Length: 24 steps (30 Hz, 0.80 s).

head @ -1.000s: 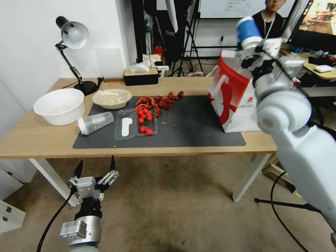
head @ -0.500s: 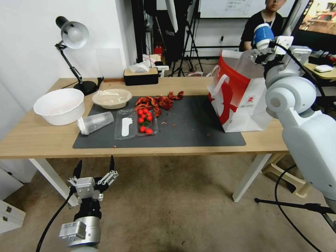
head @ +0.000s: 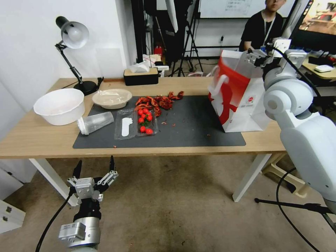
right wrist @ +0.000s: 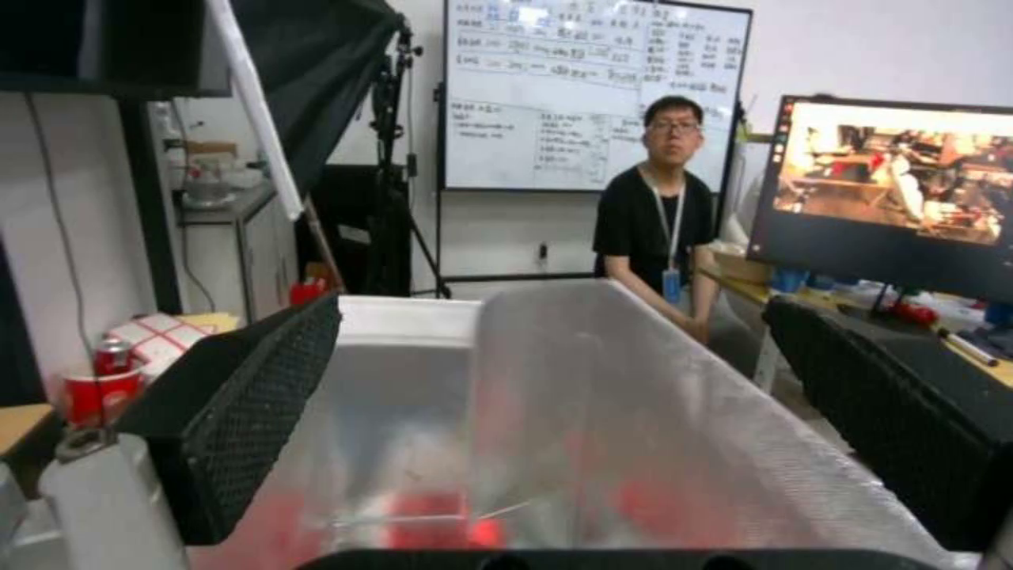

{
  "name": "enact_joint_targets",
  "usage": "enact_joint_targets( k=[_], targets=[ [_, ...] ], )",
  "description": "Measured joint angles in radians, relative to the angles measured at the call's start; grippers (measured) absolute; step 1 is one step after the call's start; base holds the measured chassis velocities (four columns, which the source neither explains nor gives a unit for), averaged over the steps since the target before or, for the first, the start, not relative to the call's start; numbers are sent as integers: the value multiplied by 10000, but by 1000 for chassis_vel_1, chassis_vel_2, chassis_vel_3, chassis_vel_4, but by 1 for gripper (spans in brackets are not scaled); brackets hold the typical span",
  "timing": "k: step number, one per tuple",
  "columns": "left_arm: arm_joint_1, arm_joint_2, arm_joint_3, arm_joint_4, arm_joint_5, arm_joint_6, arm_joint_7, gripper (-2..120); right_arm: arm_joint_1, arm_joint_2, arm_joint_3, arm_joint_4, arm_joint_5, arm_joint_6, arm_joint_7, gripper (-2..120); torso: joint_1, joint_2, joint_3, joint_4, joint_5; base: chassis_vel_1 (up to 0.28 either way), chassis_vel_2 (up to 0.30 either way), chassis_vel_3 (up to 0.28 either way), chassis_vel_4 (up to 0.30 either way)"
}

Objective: Pick up the trash from the table and place it into the takeout bag.

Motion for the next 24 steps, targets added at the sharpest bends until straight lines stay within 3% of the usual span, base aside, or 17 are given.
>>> enact_joint_targets(
  k=[12, 19, 24],
  targets=[
    [-21, 22, -22, 3, -12, -5, 54, 100, -989, -139, 92, 1320, 350, 1540, -711, 100, 0, 0, 0, 2, 1, 0, 0, 0, 0],
    [-10, 40, -21, 13, -37, -183, 80, 100, -3721, -410, 1031, 2334, -562, 3986, -2703, 100, 0, 0, -1, 1, 1, 0, 0, 0, 0],
    [28, 64, -51, -14, -169, -225, 260, 100, -5359, -566, 2006, 2731, -885, 4955, -3771, 100, -2, 1, -2, 0, -2, 0, 0, 0, 0]
  ],
)
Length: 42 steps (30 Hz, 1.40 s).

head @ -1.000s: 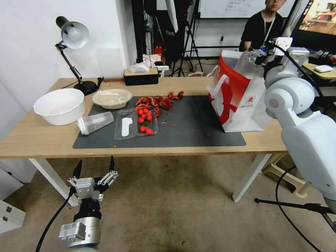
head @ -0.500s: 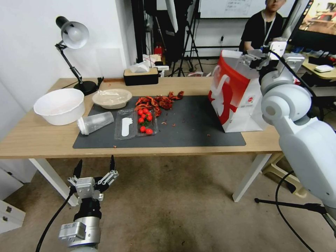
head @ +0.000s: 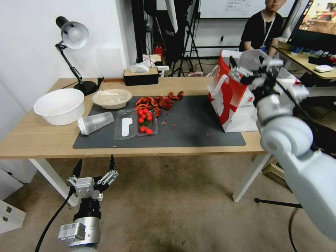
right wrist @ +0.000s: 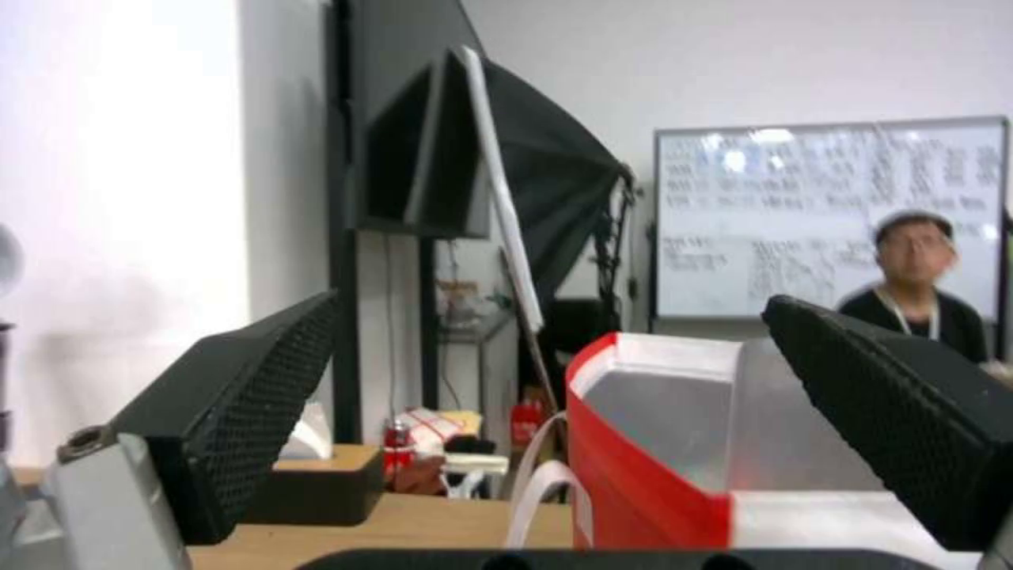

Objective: Pick up the trash from the table and place it into the takeout bag.

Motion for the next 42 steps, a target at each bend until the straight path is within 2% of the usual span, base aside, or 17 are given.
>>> enact_joint_targets(
  k=[2, 3, 5, 7, 10, 12, 20, 24, 29, 33, 35, 37, 38, 40, 42],
  targets=[
    [25, 7, -18, -16, -57, -6, 104, 100, -594, -66, 375, 80, -110, 401, -314, 100, -1, 0, 0, 0, 2, 0, 0, 0, 0],
    [30, 21, -26, -15, -107, -26, 194, 100, -1507, -92, 802, 209, -179, 883, -723, 100, -1, 0, 0, -1, 2, 0, 0, 0, 0],
    [19, 24, -26, -3, -125, -31, 207, 100, -2052, -58, 1016, 262, -226, 1142, -920, 100, -1, 0, 1, -2, 3, 0, 0, 0, 0],
    [-44, 24, -18, 33, -165, -32, 221, 100, -3491, 306, 1411, 336, -516, 1833, -1411, 100, -1, 0, 0, 0, 1, 0, 0, 0, 0],
    [-92, 41, -18, 66, -177, -25, 227, 100, -4230, 660, 1512, 320, -779, 2294, -1700, 100, -1, 0, 0, -1, 5, 0, 0, 0, 0],
    [-176, 69, -17, 132, -202, 9, 229, 100, -5182, 1232, 1432, 132, -1318, 2971, -1903, 100, 0, 0, 1, -1, 2, 0, 0, 0, 0],
    [-520, 150, -82, 181, -492, 433, 225, 100, -6274, 2126, 638, -527, -2353, 4154, -1818, 100, -1, 0, 1, 1, 0, 0, 0, 0, 0],
    [-794, 150, -346, 10, -725, 767, 214, 100, -6286, 2379, -70, -963, -2836, 4426, -1731, 100, 2, 0, 2, 2, 2, 0, 0, 0, 0],
    [-918, 202, -402, -97, -786, 950, 236, 100, -6331, 2545, -448, -1229, -3118, 4555, -1732, 100, 2, 0, 2, 2, 1, 0, 0, 0, 0],
    [-1109, 533, -500, 41, -891, 1067, 643, 100, -6418, 2581, -552, -1355, -3207, 4598, -1742, 100, 1, 0, 2, 3, 0, 0, 0, 0, 0],
    [-1487, 1222, -767, 323, -1143, 1316, 1299, 100, -6442, 2518, -567, -1400, -3209, 4603, -1749, 100, 2, 0, 2, 0, -2, 0, 0, 0, 0],
    [-1580, 1372, -825, 378, -1197, 1360, 1399, 100, -6438, 2505, -569, -1401, -3208, 4602, -1750, 100, 1, 0, 2, 0, -1, 0, 0, 0, 0],
    [-1886, 1813, -943, 507, -1341, 1544, 1565, 100, -6445, 2496, -580, -1401, -3235, 4594, -1752, 100, 2, -1, 2, 3, 0, 0, 0, 0, 0],
    [-2062, 2039, -998, 574, -1442, 1647, 1643, 100, -6464, 2497, -586, -1398, -3264, 4589, -1752, 100, 2, -1, 2, 2, 1, 0, 0, 0, 0],
    [-2440, 2601, -1144, 802, -1582, 1860, 1862, 100, -6515, 2516, -622, -1378, -3348, 4570, -1751, 100, 2, 0, 3, -3, 2, 0, 0, 0, 0]
  ],
)
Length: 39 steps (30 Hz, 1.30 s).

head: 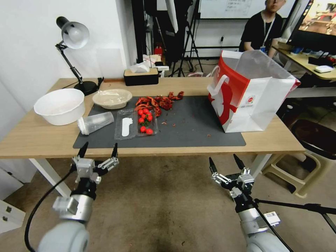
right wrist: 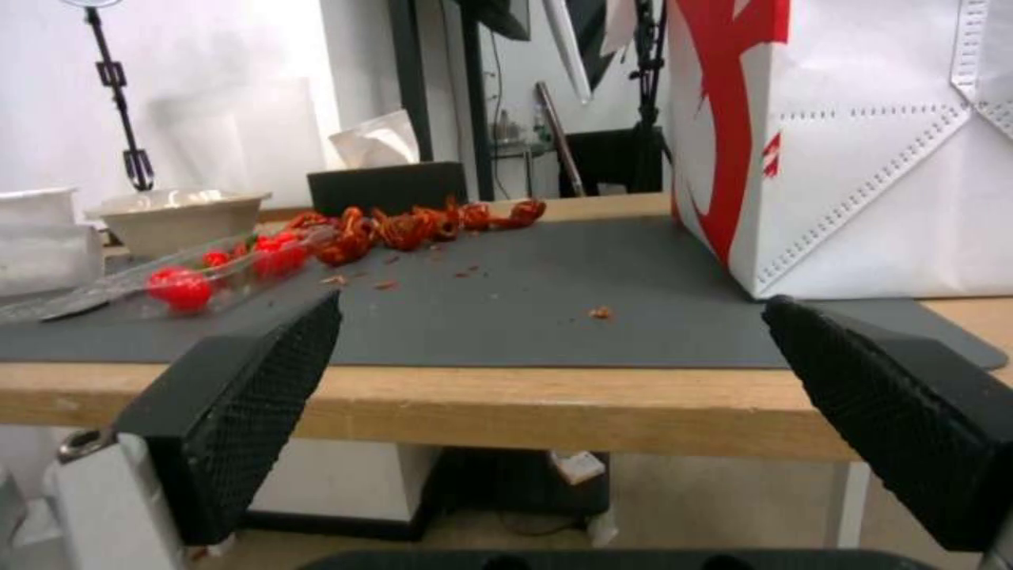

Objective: Pick up the trash from the table and place it into the takeout bag.

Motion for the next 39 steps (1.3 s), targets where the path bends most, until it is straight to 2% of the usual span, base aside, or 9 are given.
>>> enact_joint_targets(
  k=[2, 5, 10, 11, 13, 14, 17, 27, 39],
  targets=[
    [-80, 142, -31, 78, -14, 20, 62, 100, -8, 5, -13, 7, -23, -6, 1, 100, 0, 0, 0, 3, -3, 0, 0, 0, 0],
    [-728, 1272, -273, 723, -133, 46, 509, 100, -13, 16, -57, 47, -118, -38, 14, 100, 0, 0, 0, 6, -5, 0, 0, 0, 0],
    [-1348, 2397, -411, 1361, -522, 47, 883, 100, -12, 16, -67, 48, -142, -46, 21, 100, 0, -1, 0, 2, -3, 0, 0, 0, 0],
    [-1716, 3028, -454, 1768, -896, -40, 1361, 100, -12, 14, -70, 32, -147, -50, 21, 100, 0, -1, 0, 3, -1, 0, 0, 0, 0],
    [-2509, 4026, -477, 2843, -1604, -705, 2991, 100, -10, 23, -71, 0, -163, -54, 23, 100, 0, -1, 0, 2, -2, 0, 0, 0, 0],
    [-2509, 4026, -477, 2843, -1604, -705, 2991, 100, -10, 23, -71, 0, -163, -54, 23, 100, 0, -1, 0, 2, -2, 0, 0, 0, 0],
    [-3508, 4881, -398, 4188, -2136, -1051, 4850, 100, -25, 62, -73, -18, -206, -87, 35, 100, 0, -1, 0, 4, -2, 0, 0, 0, 0],
    [-4887, 5791, 61, 5918, -2473, -1148, 6556, 100, 226, 24, -176, -63, -263, -293, 93, 100, 0, -1, 0, 5, 1, 0, 0, 0, 0],
    [-5918, 6511, 364, 7337, -2612, -295, 8545, 100, 549, -106, -342, -139, -243, -544, 139, 100, 1, -1, 0, 3, -1, 0, 0, 0, 0]
  ],
)
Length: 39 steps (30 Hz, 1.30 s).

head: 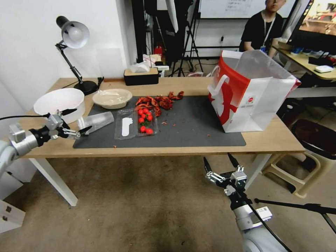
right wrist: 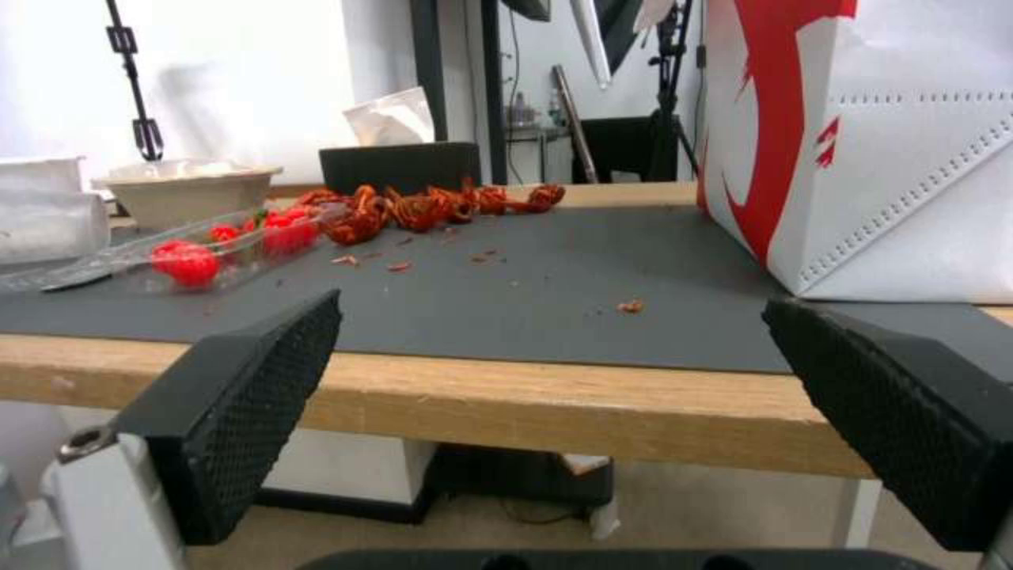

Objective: Pick up the trash from the table and place it into the takeout bag.

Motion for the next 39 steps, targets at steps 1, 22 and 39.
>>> enact_joint_targets(
  k=[1, 22, 39],
  targets=[
    [-53, 16, 34, 46, -6, 26, 65, 100, 2, 0, 0, 0, 0, -5, 1, 100, 0, 0, 0, 0, 0, 0, 0, 0, 0],
    [-1369, 43, 1429, 1360, -212, 88, 365, 100, 84, -41, -40, -60, -13, -64, -21, 100, 0, 0, 0, -1, 1, 0, 0, 0, 0],
    [-2390, -279, 2394, 2313, 91, -1, 827, 100, 154, -14, 10, -107, -57, -118, 76, 100, 0, 0, 0, 1, 0, 0, 0, 0, 0]
  ],
)
